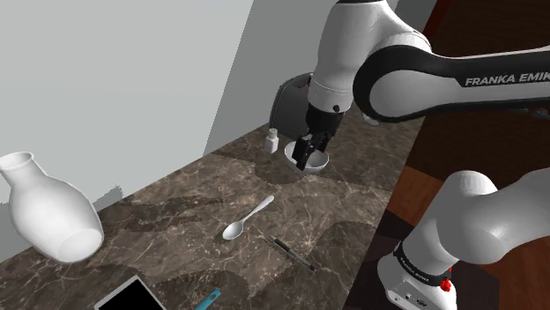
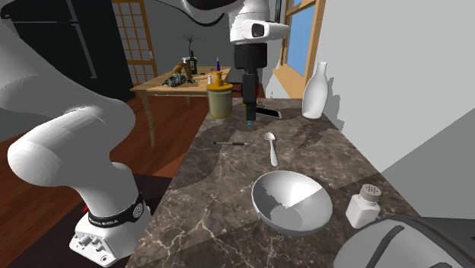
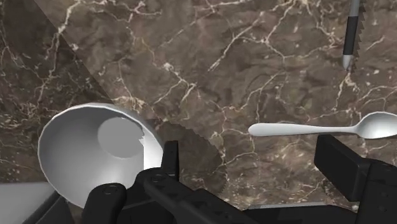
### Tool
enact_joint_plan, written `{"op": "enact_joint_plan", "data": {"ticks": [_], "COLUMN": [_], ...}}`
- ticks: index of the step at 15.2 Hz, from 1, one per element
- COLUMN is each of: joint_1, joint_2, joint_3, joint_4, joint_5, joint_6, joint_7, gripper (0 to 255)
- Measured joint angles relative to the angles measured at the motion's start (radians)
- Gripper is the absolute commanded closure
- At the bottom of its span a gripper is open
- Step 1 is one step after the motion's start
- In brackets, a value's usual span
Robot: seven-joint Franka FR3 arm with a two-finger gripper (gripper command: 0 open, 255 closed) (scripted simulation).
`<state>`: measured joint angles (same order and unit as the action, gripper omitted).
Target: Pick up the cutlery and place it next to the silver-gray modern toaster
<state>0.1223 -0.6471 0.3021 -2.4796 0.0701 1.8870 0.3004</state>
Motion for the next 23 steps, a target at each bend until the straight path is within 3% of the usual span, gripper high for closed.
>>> {"op": "enact_joint_plan", "data": {"ticks": [5,10,14,18,23], "joint_1": [0.014,0.007,-0.008,-0.021,-0.017], "joint_2": [0.123,0.287,0.424,0.592,0.675], "joint_3": [0.096,0.202,0.279,0.344,0.354], "joint_4": [-0.002,0.054,0.111,0.190,0.209], "joint_5": [0.022,-0.004,-0.069,-0.197,-0.279], "joint_6": [0.151,0.281,0.370,0.446,0.492], "joint_7": [0.095,0.213,0.320,0.459,0.530], "gripper": [0,0,0,0,0]}}
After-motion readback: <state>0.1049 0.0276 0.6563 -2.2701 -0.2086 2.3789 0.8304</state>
